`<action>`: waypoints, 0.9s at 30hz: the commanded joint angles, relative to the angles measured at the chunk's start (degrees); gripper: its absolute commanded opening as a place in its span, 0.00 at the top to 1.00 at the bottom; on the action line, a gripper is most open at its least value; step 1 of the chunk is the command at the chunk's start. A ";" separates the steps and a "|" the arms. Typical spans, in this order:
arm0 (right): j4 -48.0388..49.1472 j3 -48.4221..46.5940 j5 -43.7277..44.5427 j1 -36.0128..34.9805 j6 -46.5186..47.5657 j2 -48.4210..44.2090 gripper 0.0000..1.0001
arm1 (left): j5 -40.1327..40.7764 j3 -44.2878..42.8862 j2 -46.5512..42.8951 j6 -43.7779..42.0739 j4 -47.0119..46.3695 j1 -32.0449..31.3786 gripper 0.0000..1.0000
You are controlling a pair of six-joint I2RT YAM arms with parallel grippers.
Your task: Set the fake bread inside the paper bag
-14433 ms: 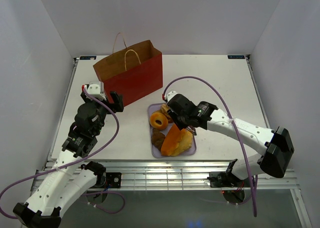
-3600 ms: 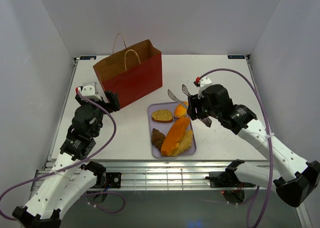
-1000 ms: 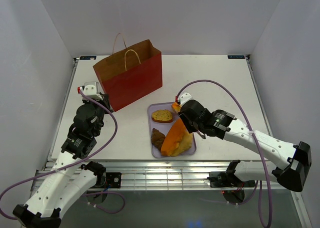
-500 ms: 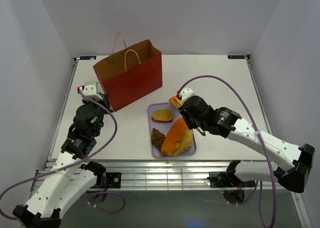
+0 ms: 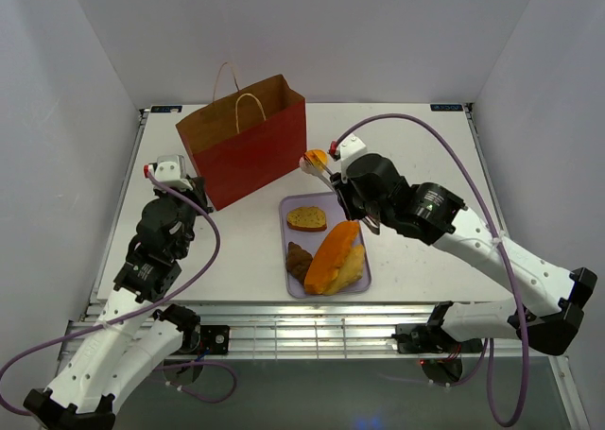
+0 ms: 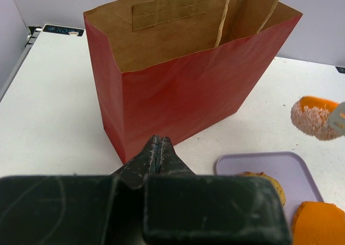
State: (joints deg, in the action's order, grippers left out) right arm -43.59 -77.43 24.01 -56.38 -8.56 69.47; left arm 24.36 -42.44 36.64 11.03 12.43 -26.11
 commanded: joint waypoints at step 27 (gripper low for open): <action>5.10 -34.36 3.85 1.10 10.40 17.80 0.92 | 0.42 -0.02 -0.78 0.58 0.05 -0.35 0.33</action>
State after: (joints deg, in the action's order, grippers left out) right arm -42.33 -107.57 26.87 -55.59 -0.32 86.35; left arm 24.47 -42.44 36.62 11.20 12.45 -26.11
